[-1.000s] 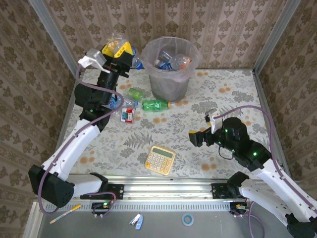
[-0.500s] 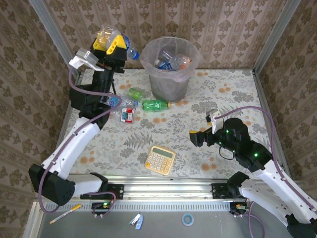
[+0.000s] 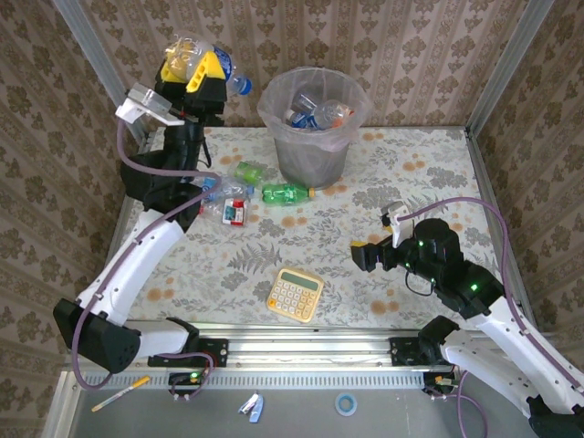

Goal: Throw the plastic bottles in the bin

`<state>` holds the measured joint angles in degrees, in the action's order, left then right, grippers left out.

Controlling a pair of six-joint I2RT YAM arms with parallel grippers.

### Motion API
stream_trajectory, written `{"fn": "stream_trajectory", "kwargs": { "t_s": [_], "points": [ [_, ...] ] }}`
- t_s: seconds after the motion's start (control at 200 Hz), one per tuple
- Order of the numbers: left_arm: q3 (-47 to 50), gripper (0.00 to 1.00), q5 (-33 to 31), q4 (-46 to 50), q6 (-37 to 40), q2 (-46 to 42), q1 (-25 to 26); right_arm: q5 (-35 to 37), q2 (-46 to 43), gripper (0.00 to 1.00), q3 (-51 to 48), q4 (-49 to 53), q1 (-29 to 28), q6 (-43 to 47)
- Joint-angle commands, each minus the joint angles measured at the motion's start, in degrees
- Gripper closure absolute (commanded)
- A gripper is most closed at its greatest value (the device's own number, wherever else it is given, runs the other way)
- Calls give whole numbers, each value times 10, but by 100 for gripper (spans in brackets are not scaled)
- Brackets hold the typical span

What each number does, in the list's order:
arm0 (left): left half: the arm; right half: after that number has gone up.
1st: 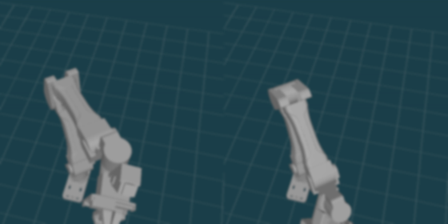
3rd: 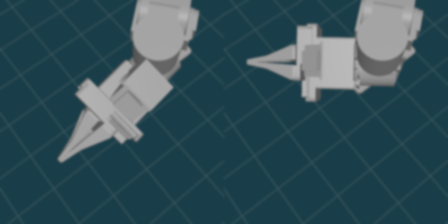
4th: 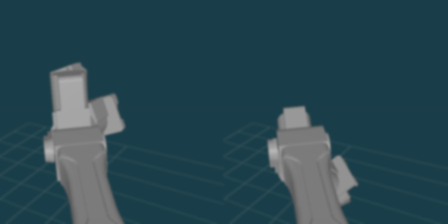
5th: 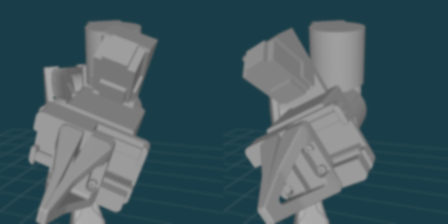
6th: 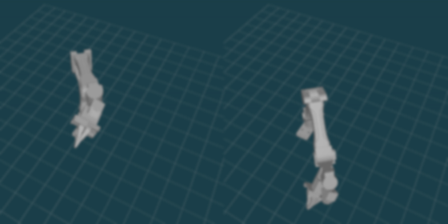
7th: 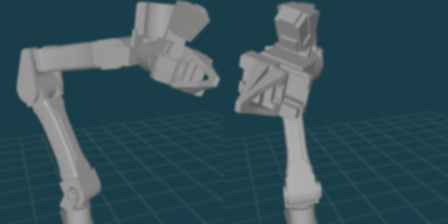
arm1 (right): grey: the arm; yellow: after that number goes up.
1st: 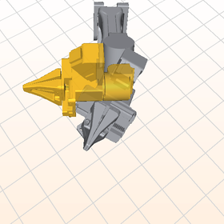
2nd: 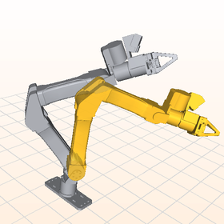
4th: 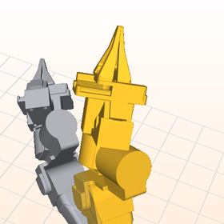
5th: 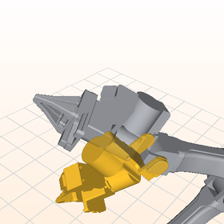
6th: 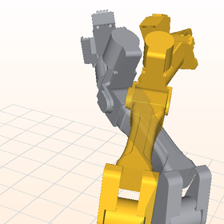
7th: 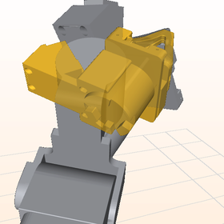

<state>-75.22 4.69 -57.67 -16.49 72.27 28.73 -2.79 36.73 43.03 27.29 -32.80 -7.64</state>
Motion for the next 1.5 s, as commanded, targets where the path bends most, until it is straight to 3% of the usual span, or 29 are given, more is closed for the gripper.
{"fn": "stream_trajectory", "kwargs": {
  "t_s": [0.0, 1.495],
  "points": [
    [-14, 52, 11, -36, 16, -16, -2, 14, -9, 0, 6, 6, -2, 7],
    [-39, 49, 40, -60, 63, 21, 22, 16, -10, 0, 11, 13, -2, 12]
  ]
}}
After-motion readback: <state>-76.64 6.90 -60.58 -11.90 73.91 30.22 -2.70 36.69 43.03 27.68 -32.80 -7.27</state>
